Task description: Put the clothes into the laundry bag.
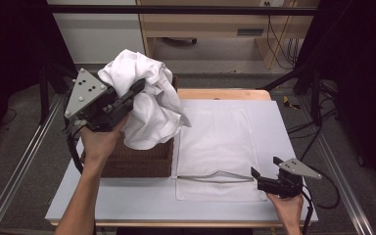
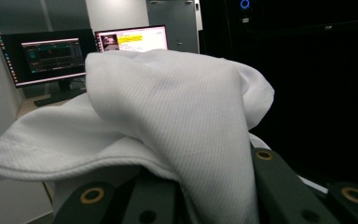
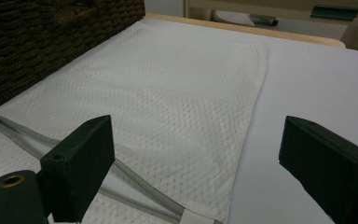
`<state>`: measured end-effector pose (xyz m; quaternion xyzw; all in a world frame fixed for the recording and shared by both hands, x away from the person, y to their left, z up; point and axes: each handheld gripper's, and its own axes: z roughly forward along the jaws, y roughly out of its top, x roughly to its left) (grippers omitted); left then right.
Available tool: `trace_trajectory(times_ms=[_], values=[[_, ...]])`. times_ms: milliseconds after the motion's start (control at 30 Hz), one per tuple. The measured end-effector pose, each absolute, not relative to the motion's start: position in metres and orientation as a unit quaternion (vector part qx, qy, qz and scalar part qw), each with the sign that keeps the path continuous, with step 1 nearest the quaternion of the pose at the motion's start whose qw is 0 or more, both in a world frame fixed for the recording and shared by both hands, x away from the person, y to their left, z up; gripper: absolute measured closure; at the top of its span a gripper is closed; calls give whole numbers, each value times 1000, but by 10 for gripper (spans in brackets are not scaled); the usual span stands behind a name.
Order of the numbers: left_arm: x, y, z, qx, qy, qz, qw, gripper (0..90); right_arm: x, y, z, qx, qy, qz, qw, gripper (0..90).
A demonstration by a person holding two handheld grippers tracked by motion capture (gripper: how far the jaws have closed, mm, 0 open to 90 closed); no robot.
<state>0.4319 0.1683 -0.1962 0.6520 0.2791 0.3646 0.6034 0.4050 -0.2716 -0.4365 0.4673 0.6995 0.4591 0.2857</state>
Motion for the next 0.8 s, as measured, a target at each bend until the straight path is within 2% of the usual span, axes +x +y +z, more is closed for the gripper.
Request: trace_trajectory(times_ms=[400,567,800], values=[[429,118,-200,671,238,332,619,787,403,-276,-433,467,695,464,289,131],[433,102,-211,680,231,315,621,787,403,-276,-433,467,693,464,294,130],[444,67,-245,705,225,280,612,786,404,-278,-436,472,693,460,292,127]])
